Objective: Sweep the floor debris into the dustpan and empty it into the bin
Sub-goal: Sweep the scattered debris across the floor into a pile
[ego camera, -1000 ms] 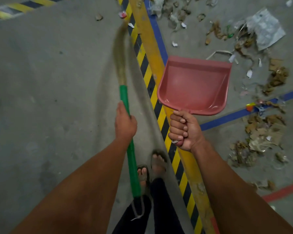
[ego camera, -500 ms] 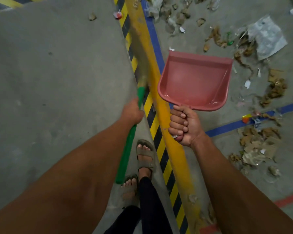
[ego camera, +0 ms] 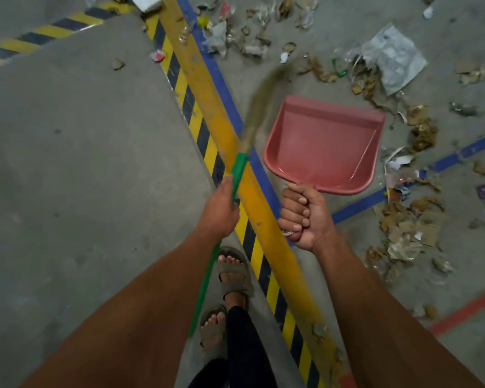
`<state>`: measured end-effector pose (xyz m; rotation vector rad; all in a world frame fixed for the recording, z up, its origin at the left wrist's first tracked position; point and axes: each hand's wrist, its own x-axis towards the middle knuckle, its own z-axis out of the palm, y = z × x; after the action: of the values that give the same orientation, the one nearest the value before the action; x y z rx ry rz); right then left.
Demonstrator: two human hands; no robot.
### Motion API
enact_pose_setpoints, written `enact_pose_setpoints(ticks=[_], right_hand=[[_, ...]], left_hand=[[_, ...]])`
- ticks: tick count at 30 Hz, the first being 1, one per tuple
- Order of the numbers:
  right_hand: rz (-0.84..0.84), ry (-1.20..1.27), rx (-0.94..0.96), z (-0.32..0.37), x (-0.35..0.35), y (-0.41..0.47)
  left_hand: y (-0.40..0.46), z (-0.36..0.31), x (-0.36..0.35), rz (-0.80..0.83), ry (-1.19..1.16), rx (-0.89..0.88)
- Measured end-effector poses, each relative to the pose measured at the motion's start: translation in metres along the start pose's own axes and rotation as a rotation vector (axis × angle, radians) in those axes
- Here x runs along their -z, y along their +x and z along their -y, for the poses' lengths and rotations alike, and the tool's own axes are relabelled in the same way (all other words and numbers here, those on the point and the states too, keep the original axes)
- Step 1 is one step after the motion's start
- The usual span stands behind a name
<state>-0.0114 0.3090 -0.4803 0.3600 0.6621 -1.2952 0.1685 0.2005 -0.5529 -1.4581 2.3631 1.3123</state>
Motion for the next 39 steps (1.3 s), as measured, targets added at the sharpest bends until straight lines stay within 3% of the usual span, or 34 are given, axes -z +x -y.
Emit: enact_pose_setpoints(ticks=[6, 12, 17, 20, 24, 29, 32, 35, 39], right_hand=[[-0.020, 0.047, 0.060, -0.008, 0.024, -0.030], [-0.042, 0.079, 0.140, -0.039, 0.050, -0.069], [-0.064, 0.131, 0.230, -0.069, 0.064, -0.114], [-0.081, 0.175, 0.306, -0.085, 0.069, -0.147], [-0.069, 0.227, 0.398, -0.106, 0.078, -0.194], [-0.114, 0.298, 0.470, -0.131, 0.102, -0.242], [-0.144, 0.332, 0.495, -0.148, 0.120, -0.260], [-0.168, 0.364, 0.515, -0.167, 0.140, -0.272], [-0.198, 0.415, 0.558, -0.192, 0.167, -0.285]], left_hand=[[-0.008, -0.005, -0.011, 0.087, 0.176, 0.225], [-0.006, -0.025, -0.027, 0.417, 0.201, -0.082], [-0.023, -0.052, -0.023, 0.484, 0.203, -0.307], [-0.043, -0.056, -0.020, 0.498, 0.115, -0.261], [-0.065, -0.062, -0.012, 0.660, 0.053, -0.209], [-0.072, -0.076, -0.017, 0.836, 0.360, -0.141], [-0.069, -0.094, -0.038, 0.800, 0.665, -0.147], [-0.064, -0.109, -0.068, 0.609, 0.923, -0.286], [-0.061, -0.129, -0.117, 0.356, 0.840, -0.309]])
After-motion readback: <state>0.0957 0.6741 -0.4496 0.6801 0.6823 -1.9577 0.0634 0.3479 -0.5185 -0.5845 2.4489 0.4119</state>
